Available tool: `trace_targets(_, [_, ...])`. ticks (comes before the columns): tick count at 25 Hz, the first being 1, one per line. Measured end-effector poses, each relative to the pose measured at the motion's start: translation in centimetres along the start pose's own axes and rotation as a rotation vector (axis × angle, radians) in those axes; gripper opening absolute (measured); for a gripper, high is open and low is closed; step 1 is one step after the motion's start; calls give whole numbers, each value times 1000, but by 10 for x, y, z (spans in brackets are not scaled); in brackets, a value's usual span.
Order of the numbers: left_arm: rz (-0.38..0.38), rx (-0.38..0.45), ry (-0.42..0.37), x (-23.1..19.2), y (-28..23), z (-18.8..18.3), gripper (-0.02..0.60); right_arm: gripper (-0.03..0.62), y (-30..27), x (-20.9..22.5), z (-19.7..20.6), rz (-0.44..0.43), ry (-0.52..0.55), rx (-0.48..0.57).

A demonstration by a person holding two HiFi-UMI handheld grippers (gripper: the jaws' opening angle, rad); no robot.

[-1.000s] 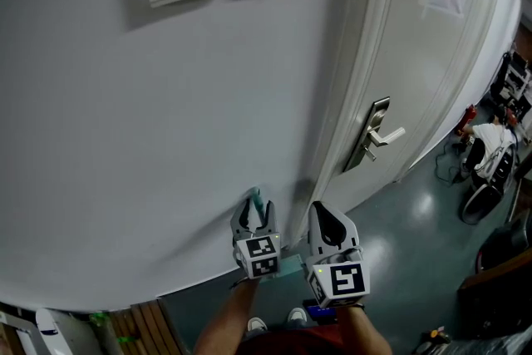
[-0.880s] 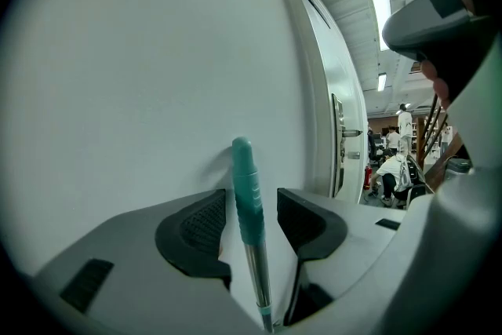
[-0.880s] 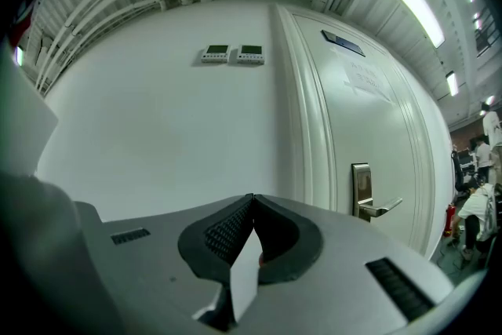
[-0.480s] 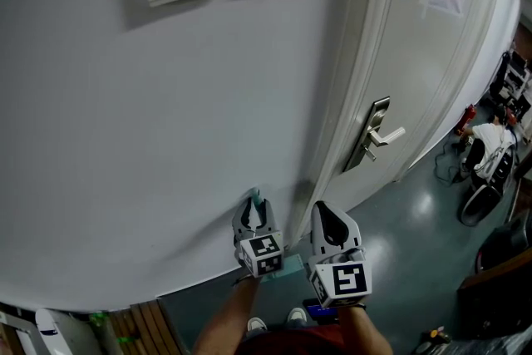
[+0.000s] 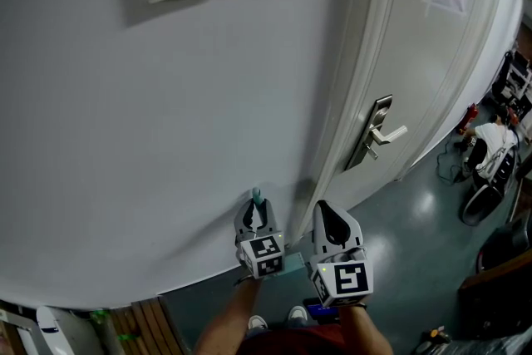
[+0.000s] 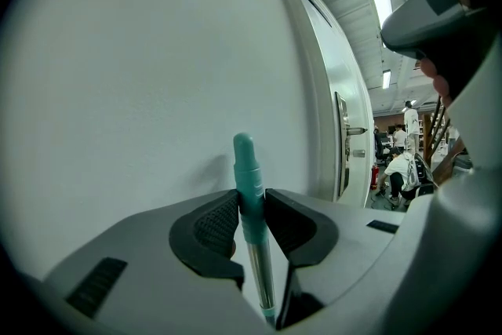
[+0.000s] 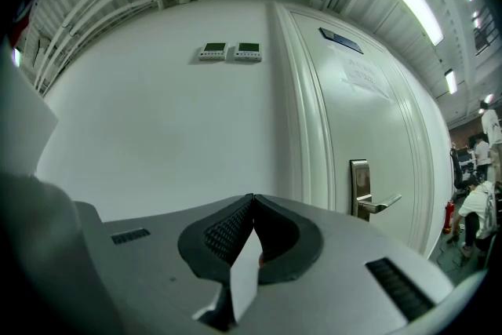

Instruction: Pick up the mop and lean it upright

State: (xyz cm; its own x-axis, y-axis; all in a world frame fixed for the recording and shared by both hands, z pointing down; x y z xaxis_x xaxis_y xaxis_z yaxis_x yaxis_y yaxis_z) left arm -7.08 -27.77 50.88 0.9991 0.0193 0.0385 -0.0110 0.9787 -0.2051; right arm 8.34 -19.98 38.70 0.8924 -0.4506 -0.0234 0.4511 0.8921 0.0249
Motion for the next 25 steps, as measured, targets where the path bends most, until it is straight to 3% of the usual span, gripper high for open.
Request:
trace_targets(12, [-14, 5, -27, -6, 16, 3, 115, 16, 3, 0, 2, -5, -4, -2])
trace_targets(25, [-4, 64, -26, -8, 78, 21, 114, 15, 2, 0, 8, -16, -8, -13])
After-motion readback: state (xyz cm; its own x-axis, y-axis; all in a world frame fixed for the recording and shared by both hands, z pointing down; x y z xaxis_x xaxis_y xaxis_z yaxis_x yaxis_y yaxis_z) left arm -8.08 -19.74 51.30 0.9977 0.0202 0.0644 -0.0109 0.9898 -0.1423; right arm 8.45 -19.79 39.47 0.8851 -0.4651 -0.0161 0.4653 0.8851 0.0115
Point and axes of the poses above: the fingertips, and each gripper's own axes: y backward along the fingers, x to its right, z out of its underside, the point moved 9 cm from there along y, backward along the fingers, and after that the axes turned 9 degrees about -z, right-handed, at the moved point
